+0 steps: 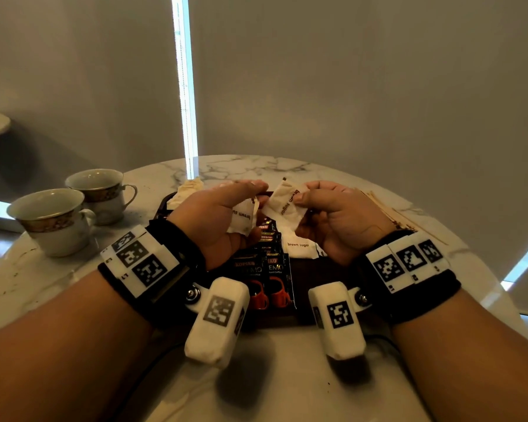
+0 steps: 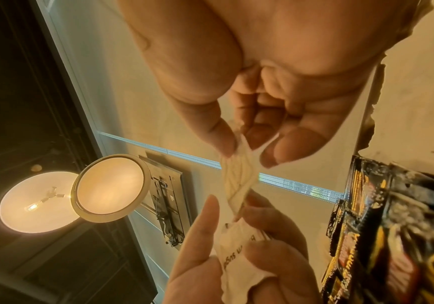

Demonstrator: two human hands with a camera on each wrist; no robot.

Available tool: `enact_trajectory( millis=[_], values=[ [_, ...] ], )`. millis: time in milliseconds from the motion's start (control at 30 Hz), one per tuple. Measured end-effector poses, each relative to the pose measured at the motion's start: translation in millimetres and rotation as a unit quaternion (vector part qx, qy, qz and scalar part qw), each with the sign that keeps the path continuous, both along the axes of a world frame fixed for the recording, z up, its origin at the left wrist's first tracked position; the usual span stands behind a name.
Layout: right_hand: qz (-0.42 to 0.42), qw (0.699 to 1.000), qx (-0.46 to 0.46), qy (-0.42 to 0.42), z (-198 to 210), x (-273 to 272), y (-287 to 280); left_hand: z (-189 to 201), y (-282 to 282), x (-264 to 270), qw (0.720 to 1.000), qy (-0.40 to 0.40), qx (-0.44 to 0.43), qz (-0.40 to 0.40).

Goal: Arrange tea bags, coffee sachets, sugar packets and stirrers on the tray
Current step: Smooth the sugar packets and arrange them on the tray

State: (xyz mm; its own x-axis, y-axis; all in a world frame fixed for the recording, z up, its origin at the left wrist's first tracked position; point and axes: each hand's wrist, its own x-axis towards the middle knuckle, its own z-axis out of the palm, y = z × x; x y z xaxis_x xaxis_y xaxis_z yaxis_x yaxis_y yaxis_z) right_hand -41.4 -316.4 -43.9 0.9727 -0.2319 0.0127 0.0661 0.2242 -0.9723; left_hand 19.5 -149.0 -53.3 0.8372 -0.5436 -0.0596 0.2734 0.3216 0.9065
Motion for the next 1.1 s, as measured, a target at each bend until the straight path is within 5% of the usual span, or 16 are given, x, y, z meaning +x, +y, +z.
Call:
enact_trajectory(
  millis=[100,600,1100],
  values=[
    [0.027,0.999,0.044,-0.015,-1,-2,2,-1,3,2,0.999,-0.019,0.012,-0.022],
    [-0.020,0.998,-0.054,-0.032,-9,4,0,0,4,-1,0.996,-0.070,0.041,-0.035],
    [-0.025,0.996,-0.083,-0.019,-8,7,-12,2,1,-2,0.998,-0.018,0.059,0.025]
  ],
)
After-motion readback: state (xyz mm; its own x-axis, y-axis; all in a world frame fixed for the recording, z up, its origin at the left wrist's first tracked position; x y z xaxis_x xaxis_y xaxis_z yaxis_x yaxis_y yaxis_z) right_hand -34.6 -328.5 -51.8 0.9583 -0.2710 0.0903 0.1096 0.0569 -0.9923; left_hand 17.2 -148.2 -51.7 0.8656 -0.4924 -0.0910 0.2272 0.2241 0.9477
